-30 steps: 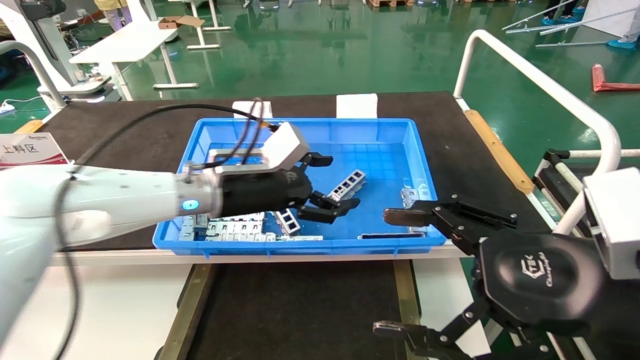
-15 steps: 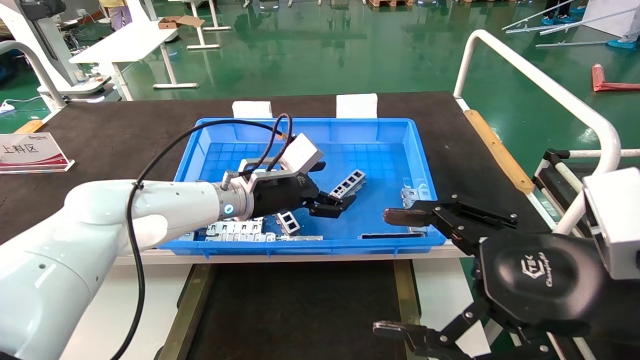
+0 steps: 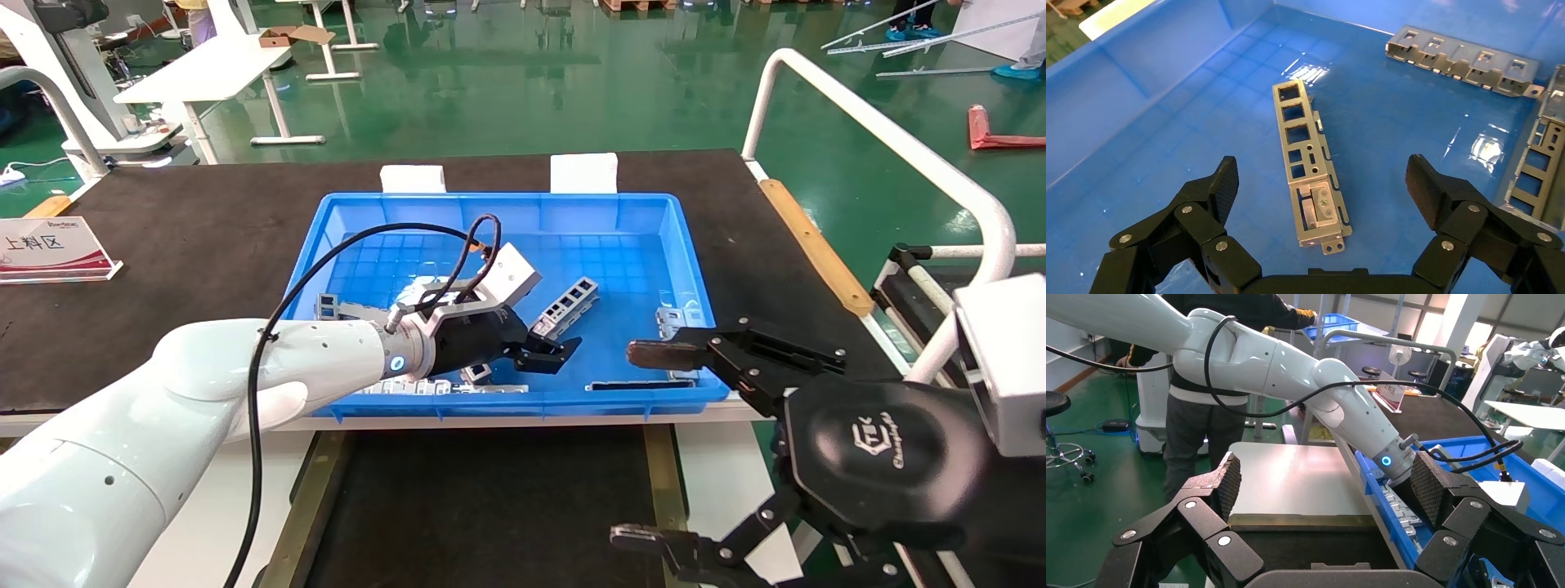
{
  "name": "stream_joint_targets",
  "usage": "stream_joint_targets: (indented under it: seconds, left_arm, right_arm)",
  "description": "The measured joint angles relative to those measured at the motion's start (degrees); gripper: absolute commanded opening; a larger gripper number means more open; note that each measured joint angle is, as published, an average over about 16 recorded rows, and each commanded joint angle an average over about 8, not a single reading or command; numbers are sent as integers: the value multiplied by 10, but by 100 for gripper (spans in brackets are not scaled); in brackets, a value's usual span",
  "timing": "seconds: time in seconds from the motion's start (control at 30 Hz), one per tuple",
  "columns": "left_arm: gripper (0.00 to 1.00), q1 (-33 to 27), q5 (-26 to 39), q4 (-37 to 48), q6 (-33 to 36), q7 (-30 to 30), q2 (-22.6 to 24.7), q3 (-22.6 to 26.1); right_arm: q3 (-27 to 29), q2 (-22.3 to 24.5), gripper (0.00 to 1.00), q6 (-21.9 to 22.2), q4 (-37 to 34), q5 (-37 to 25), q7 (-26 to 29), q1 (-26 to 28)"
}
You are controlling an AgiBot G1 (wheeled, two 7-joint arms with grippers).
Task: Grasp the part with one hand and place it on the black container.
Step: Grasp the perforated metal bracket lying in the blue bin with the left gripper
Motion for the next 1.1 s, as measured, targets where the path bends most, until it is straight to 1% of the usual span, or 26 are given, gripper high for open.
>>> stream_joint_targets:
  seconds: [0.4,1.1]
  left_arm:
    - [0,2,-56,-1,-44,-26,-2,63]
    - [0,-1,-138,8,-63,-30,-3,130]
  right_arm:
    - [0,0,0,0,0,0,0,0]
    - [-1,0,0,0,0,0,0,0]
